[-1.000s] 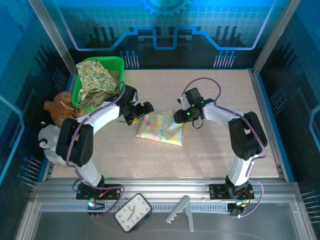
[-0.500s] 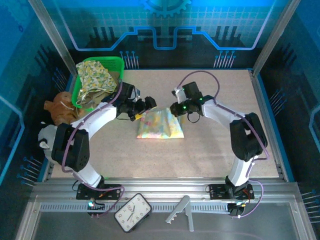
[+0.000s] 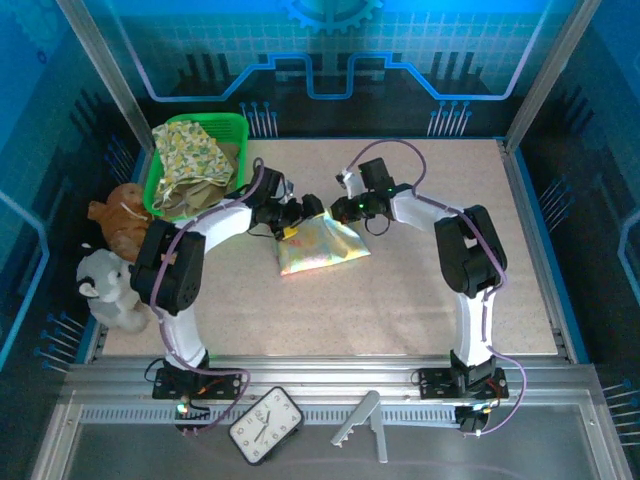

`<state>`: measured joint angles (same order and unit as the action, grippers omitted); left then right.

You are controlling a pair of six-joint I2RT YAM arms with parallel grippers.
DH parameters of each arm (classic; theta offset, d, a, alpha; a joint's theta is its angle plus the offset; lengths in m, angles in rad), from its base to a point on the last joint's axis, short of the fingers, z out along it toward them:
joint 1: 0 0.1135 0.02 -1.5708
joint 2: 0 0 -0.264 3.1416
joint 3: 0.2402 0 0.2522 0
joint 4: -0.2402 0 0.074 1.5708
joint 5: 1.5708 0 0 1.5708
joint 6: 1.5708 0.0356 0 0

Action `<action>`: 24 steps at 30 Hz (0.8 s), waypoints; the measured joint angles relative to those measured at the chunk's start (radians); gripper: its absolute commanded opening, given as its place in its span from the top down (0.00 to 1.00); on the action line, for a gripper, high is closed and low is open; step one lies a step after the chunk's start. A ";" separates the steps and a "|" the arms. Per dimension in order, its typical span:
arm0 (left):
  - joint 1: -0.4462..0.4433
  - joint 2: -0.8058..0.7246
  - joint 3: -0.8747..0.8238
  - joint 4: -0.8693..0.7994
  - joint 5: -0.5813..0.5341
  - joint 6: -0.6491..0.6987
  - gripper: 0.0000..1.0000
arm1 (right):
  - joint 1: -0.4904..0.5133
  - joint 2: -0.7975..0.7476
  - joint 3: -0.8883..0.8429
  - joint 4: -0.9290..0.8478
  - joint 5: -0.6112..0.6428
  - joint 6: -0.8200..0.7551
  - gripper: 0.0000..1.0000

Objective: Fold and stack the skirts

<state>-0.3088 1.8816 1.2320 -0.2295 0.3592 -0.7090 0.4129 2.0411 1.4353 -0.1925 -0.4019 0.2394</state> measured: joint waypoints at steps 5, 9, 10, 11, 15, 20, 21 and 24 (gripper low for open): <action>0.030 0.005 -0.074 0.033 -0.075 -0.030 0.01 | 0.000 -0.009 0.000 0.014 -0.020 0.003 0.98; 0.040 -0.008 -0.109 0.093 -0.075 -0.045 0.01 | 0.000 -0.014 0.013 0.024 -0.024 0.008 0.98; 0.040 -0.010 -0.117 0.107 -0.076 -0.045 0.01 | 0.000 -0.005 0.027 0.022 -0.019 0.014 0.98; 0.040 -0.011 -0.122 0.116 -0.076 -0.045 0.01 | -0.001 0.010 0.048 0.021 -0.013 0.024 0.98; 0.043 -0.012 -0.132 0.149 -0.076 -0.045 0.01 | -0.009 0.151 0.201 -0.003 0.025 0.081 0.92; 0.052 -0.012 -0.139 0.167 -0.073 -0.047 0.01 | -0.028 0.249 0.253 -0.077 0.068 0.135 0.74; 0.053 -0.013 -0.139 0.167 -0.071 -0.049 0.01 | -0.030 0.249 0.253 -0.098 0.080 0.137 0.68; 0.053 -0.028 -0.142 0.158 -0.063 -0.053 0.01 | -0.033 0.229 0.258 -0.145 0.105 0.126 0.57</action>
<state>-0.2558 1.8534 1.0897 -0.0715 0.2962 -0.7624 0.3801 2.2704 1.6932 -0.3374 -0.2970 0.3649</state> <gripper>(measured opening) 0.989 0.372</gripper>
